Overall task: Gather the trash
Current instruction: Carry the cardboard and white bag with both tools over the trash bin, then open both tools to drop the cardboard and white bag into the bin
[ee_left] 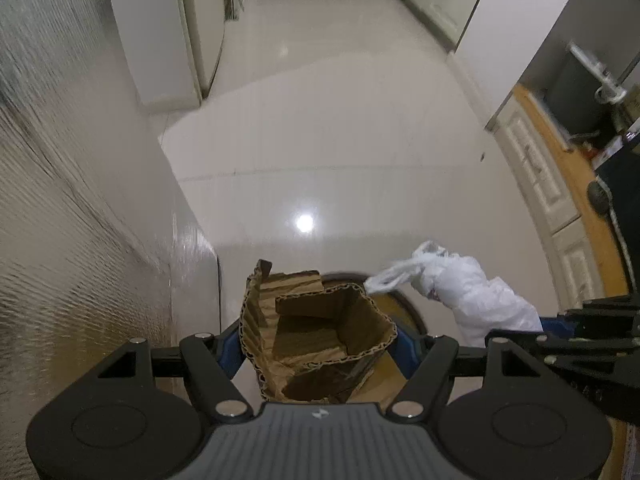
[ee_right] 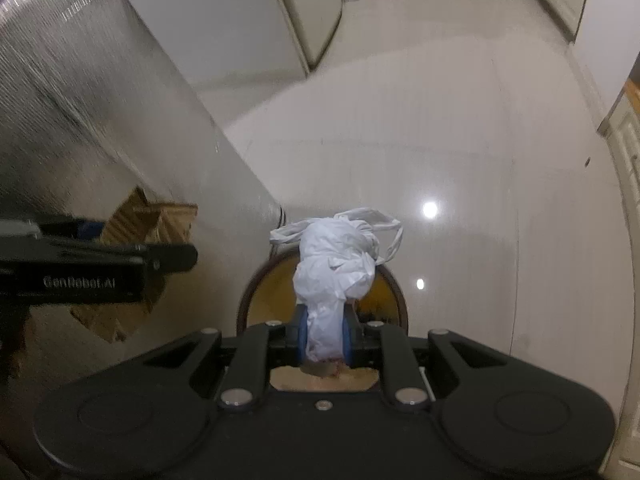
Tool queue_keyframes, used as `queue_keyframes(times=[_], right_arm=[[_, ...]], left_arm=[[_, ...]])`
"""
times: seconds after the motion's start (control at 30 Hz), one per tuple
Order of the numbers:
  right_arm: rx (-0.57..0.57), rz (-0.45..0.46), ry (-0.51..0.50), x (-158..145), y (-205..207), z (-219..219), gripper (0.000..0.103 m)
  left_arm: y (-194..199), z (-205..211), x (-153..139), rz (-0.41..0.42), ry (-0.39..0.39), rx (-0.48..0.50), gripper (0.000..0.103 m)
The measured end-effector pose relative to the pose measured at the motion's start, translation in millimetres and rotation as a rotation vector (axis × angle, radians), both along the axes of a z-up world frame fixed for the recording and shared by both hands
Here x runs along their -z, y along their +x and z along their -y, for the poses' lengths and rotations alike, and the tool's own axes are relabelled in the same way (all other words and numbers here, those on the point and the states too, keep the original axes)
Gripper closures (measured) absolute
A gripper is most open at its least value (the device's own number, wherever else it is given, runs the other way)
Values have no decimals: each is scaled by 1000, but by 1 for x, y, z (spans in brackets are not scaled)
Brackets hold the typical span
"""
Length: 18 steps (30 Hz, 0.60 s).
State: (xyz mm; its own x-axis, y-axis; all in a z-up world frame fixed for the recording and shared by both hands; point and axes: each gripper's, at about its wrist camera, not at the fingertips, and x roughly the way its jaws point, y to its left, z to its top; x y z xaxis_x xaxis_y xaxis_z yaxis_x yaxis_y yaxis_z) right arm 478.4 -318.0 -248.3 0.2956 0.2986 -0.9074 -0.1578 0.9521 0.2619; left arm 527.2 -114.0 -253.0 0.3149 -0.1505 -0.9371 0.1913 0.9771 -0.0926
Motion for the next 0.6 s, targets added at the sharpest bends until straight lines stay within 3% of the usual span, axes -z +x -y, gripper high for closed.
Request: queue_keyframes(times=[0.23,0.37,0.5,0.6], right_arm=[[-49,-131,-42,43,9,-21,85],[-60,-148,-59,54,18,-34,84],[-29,-137,-48,62,26,-32,69],[-29,-140,-73,65,25,-27,67]], left_arm=[[12,-8,42,-114,45,-11,32],[18,-13,54,-152,17,-27,32],[19,-12,61,-177,16,-26,32],[19,-12,65,-186,24,-22,31]])
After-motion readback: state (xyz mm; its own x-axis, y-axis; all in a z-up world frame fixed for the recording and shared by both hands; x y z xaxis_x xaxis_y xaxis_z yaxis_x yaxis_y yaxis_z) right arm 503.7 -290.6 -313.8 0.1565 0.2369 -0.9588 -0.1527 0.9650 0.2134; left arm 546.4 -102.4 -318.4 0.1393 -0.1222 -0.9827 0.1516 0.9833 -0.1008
